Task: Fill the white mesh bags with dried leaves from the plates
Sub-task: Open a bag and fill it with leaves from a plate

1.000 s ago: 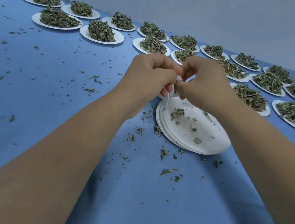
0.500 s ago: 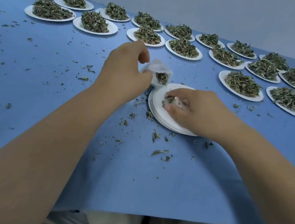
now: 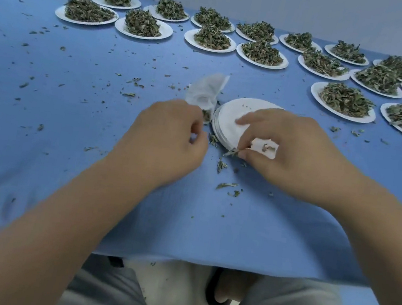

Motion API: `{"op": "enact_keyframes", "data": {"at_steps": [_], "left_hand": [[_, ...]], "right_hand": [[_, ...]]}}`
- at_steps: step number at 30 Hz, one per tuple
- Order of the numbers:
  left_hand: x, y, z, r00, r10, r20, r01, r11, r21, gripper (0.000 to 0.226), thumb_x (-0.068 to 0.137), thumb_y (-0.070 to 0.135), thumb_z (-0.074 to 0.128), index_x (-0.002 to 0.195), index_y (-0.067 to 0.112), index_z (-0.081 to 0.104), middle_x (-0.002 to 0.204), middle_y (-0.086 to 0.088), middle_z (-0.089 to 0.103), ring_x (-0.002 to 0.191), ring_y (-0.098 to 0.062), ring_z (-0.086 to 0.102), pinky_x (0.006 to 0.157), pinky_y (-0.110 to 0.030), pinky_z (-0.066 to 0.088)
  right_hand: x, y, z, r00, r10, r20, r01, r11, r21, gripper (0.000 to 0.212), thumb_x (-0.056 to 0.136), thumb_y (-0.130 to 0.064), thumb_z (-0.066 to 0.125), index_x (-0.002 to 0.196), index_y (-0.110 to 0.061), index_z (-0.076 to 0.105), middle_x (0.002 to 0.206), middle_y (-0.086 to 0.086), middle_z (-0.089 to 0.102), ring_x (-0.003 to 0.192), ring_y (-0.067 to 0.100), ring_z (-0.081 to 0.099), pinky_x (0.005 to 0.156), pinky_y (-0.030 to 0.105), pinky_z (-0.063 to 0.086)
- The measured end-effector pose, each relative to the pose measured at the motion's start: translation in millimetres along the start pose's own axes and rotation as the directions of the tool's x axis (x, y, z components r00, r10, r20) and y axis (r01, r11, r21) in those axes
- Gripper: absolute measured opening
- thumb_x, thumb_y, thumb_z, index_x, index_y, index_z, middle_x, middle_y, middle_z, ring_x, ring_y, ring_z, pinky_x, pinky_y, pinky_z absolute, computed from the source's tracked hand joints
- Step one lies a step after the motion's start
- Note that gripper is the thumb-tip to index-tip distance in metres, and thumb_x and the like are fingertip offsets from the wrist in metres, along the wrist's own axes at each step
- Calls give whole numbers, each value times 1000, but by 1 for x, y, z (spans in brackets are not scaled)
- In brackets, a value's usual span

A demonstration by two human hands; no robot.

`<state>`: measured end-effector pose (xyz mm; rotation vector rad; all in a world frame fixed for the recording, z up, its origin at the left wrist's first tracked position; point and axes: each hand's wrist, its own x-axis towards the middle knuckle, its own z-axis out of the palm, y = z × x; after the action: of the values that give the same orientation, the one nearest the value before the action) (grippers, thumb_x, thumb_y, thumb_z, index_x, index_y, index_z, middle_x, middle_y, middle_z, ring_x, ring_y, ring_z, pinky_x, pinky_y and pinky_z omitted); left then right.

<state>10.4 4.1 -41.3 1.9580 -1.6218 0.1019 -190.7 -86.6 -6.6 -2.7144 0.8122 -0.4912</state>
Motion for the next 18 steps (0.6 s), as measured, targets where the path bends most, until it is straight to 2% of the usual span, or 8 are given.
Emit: {"op": "enact_keyframes", "data": {"at_steps": [1,3,5,7,9,10,13,18], "left_hand": [[-3,4,4,995,51,85,-52,998,16,14,88,31,54,88,20,63,87,5,61,82,-18,58,72,-37,48],[-5,9,12,972,117,202,-129,990,48,19,94,28,50,100,15,61,98,2,57,94,-23,54,80,-39,46],[-3,11,14,974,101,202,-109,993,32,19,96,29,46,99,13,55,97,0,54,95,-25,51,78,-38,42],[-3,11,17,977,49,207,-47,999,-11,29,97,40,46,113,17,54,106,0,58,105,-24,51,82,-36,41],[-2,14,18,962,37,271,-38,999,-3,54,94,56,45,139,25,43,127,4,56,122,-20,45,94,-35,41],[-2,16,18,954,42,296,-54,998,33,64,93,61,45,145,26,36,133,4,54,126,-20,44,98,-36,41],[3,19,23,968,54,244,-92,985,146,51,94,55,48,131,19,48,123,-2,60,113,-25,52,85,-36,43],[4,17,22,988,86,129,-106,982,154,27,97,40,51,92,15,60,95,0,61,90,-24,56,68,-32,35]], "right_hand": [[1,1,3,1000,7,23,-7,1000,-15,10,86,-19,71,87,-29,70,134,-10,64,130,7,52,104,24,37],[6,4,2,994,104,-16,-102,992,78,8,89,-22,68,87,-30,66,133,-9,64,122,10,56,99,24,39],[14,8,-3,974,218,-59,-204,960,193,6,90,-26,66,85,-30,64,126,-13,67,114,9,60,97,29,45],[20,15,-4,963,266,-50,-258,958,123,7,90,-26,64,85,-30,64,116,-13,67,103,5,62,83,28,49],[25,20,0,960,281,7,-281,959,-26,7,90,-26,62,85,-30,62,101,-10,65,84,6,58,66,25,45],[26,21,3,956,290,36,-287,955,-68,8,90,-26,62,85,-30,61,97,-9,63,83,10,56,65,28,43],[27,20,8,957,290,3,-289,952,-101,9,88,-21,64,83,-29,64,91,-9,64,89,15,56,71,29,39],[28,15,8,983,159,-88,-169,978,-124,13,84,-9,63,81,-18,72,85,-4,74,81,17,68,83,32,52]]}}
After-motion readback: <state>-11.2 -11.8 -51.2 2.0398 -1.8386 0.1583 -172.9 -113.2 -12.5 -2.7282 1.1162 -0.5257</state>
